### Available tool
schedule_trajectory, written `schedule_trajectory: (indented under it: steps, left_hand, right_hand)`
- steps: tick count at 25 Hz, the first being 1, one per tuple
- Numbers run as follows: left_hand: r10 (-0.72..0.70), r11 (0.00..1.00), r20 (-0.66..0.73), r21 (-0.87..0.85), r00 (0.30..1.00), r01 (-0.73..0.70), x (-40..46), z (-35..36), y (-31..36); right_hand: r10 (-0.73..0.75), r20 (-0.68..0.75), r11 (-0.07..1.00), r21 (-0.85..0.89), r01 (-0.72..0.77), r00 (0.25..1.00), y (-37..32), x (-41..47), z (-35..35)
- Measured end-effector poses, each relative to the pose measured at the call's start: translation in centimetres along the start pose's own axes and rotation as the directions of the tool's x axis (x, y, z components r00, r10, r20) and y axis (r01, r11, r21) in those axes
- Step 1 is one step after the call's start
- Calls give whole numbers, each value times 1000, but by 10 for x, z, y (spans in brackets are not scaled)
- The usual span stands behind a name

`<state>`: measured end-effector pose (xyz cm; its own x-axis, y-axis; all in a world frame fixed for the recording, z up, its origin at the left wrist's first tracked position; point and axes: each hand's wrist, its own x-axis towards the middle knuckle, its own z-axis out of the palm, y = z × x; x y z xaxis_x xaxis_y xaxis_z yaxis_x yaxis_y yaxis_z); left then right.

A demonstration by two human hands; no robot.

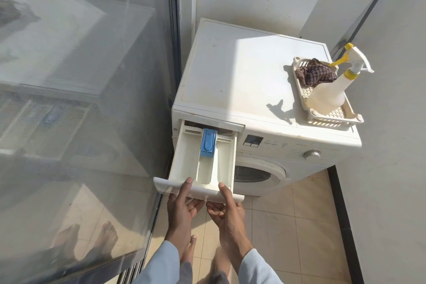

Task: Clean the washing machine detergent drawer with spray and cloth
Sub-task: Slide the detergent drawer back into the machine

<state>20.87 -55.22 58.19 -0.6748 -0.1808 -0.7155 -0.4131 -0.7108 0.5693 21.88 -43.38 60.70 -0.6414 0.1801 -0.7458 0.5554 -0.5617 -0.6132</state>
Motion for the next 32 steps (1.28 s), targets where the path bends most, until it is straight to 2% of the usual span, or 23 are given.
schedule_trajectory:
  steps: [6,12,21,32]
  left_hand:
    - [7,999,9,49,1000,-8,3,0,8]
    - [55,998,-9,9,998,-55,1,-1,4]
    - [21,1000,-8,12,1000,-20,-5,0,10]
    - [17,999,-10,50,1000,-16,-3,1,18]
  right_hand:
    - [19,5,1000,-24,-19,1000,3,7,0]
    - [-5,-3,1000,-17,5,1000,4,5,3]
    - [-48,0,999,-23,48,999,1,-6,8]
    - [-6,3,1000,-23,6,1000,3,0,9]
